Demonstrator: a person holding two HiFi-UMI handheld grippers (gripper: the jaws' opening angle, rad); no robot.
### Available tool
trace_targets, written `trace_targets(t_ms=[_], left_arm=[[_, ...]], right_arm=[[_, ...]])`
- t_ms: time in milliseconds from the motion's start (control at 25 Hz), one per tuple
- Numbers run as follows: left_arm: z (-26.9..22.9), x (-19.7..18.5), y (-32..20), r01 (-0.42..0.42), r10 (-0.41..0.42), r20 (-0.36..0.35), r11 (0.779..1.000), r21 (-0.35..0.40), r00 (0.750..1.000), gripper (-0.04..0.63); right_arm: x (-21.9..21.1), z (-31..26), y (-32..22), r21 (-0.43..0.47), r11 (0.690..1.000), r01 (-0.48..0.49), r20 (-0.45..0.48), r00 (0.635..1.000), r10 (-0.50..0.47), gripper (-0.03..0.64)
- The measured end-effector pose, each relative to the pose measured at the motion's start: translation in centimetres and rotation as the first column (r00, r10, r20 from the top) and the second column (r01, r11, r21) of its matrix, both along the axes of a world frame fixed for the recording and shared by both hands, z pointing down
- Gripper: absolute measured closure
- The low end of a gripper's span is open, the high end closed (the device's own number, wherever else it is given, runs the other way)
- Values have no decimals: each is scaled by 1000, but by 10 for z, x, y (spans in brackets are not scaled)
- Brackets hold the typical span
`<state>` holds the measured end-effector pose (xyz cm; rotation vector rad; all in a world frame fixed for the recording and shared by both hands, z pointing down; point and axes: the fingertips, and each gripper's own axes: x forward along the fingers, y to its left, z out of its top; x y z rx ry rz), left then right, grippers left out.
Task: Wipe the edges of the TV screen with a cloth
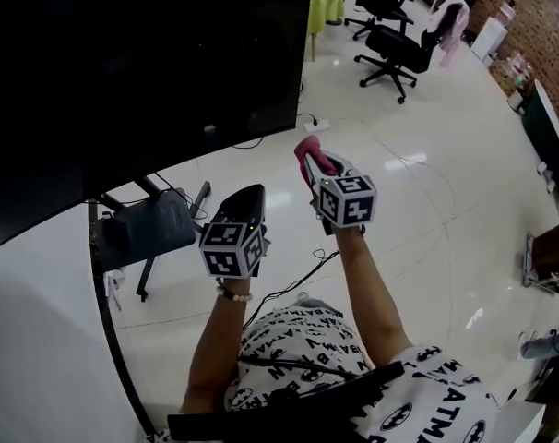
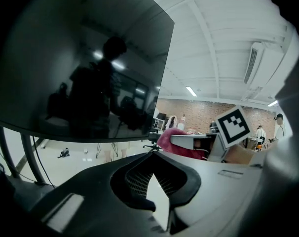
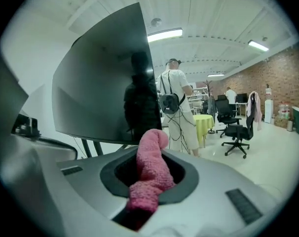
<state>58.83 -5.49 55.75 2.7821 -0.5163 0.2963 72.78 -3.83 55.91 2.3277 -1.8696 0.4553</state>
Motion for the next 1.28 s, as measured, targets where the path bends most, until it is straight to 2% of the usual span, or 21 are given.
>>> trace_targets(t_ms=[120, 240, 480, 760, 920, 1280], left_arm=[[3, 7, -6, 30, -30, 15, 999, 10, 999, 611], [-4, 15, -18, 58, -59, 25, 997, 50, 998, 611], [-7, 15, -33, 104, -105, 12, 993, 53, 994, 611], [-2, 10, -42, 69, -72, 40, 996, 64, 997, 610], [-24, 14, -53, 44, -48, 34, 993, 108, 998, 610], [-112, 48, -78, -1, -5, 24, 973, 231, 1000, 609]], right_arm=[[29, 2, -27, -13, 999, -33, -44, 999, 33, 537], [47, 8, -51, -53, 997, -52, -116, 992, 46, 537], [46, 15, -79, -68, 998, -4, -148, 989, -7, 537], [38, -5, -88, -81, 997, 16, -316, 948, -40, 537], [40, -26, -90, -65, 998, 11, -357, 933, -34, 537], [38, -128, -91, 54, 999, -4, -469, 883, 29, 537]])
